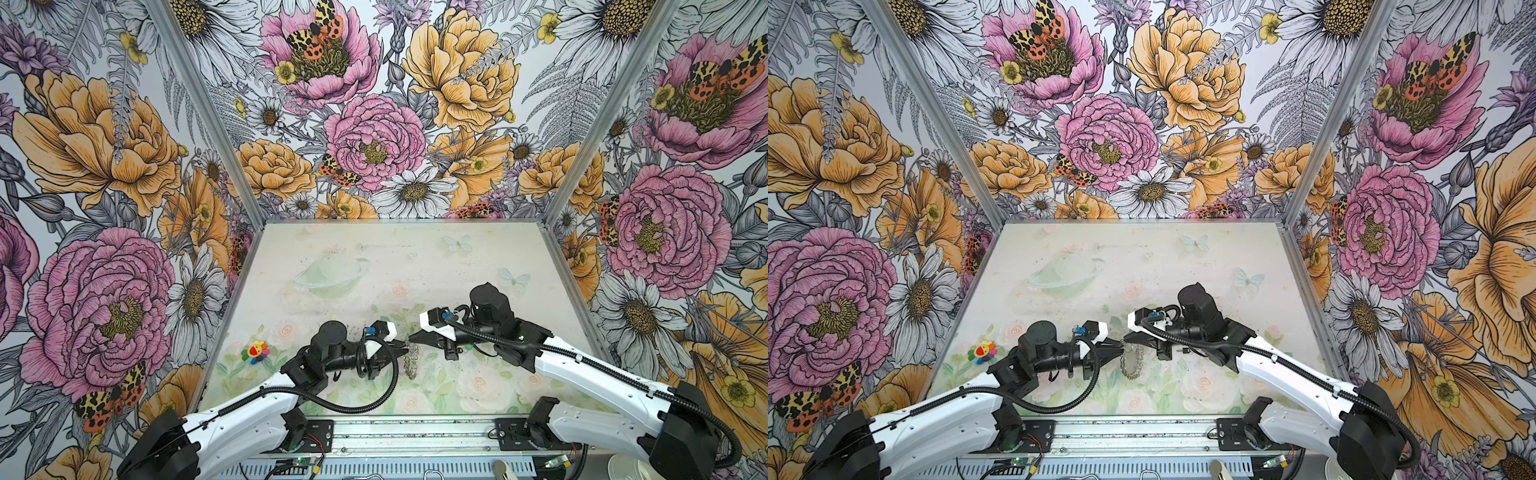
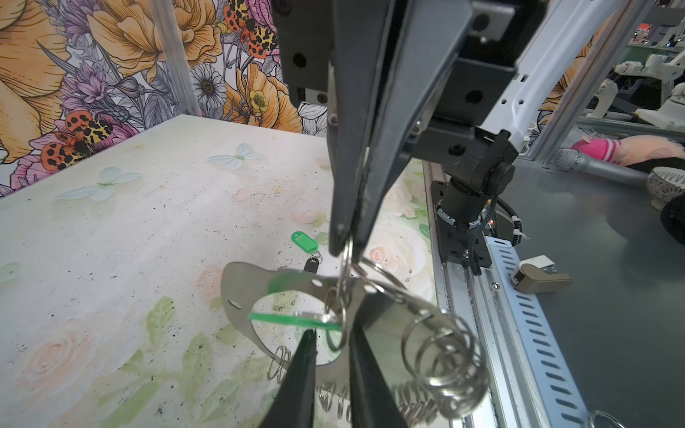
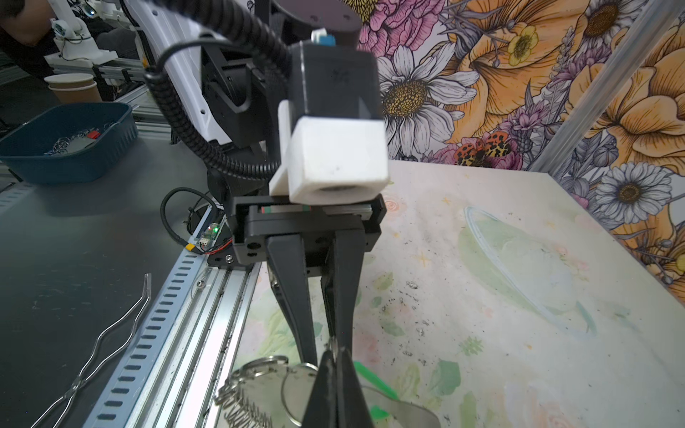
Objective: Attach keys to a key ring
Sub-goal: Insert the key into the keyring.
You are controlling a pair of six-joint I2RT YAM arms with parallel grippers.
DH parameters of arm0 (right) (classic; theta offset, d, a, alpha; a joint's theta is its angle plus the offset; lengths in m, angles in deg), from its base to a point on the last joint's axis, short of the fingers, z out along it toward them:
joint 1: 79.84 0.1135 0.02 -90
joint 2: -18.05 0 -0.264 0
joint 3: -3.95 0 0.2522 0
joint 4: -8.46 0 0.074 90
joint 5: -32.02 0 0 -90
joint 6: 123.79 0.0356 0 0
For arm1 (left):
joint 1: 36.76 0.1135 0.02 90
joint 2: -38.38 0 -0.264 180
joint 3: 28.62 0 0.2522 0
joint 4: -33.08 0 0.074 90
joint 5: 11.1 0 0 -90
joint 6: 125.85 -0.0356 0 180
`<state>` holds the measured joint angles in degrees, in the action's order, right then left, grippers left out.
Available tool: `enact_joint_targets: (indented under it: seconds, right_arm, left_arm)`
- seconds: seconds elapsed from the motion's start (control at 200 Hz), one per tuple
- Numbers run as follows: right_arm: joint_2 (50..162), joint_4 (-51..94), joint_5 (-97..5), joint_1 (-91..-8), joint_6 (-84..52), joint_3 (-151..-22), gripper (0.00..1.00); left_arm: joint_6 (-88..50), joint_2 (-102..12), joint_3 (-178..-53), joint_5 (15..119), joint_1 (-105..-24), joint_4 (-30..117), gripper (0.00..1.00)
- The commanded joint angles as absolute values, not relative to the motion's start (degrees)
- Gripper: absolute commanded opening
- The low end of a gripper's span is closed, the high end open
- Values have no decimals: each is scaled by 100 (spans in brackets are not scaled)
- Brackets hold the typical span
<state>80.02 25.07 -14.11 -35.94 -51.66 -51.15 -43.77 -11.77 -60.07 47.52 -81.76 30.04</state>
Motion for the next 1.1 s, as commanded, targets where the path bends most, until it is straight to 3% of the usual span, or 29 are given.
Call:
enact_joint_targets:
  seconds: [0.0, 0.47, 0.876, 1.096]
  right_arm:
    - [7926, 1926, -1182, -3608, -4940, -5034, 0]
    - [7885, 1822, -1145, -3717, -4851, -4911, 0]
    - [7974, 1660, -987, -3697, -4783, -4857, 0]
    - [8014, 1358, -1086, -3671, -4643, -4760, 0]
  left_arm:
    - [-4374, -1043, -6055, 4700, -8148, 2883, 20]
    - [-4244, -581, -5793, 4865, -8036, 2592, 28]
    - [-4158, -680, -5837, 4868, -8001, 2502, 13]
    - [-4104, -679, -5820, 4772, -7983, 2415, 14]
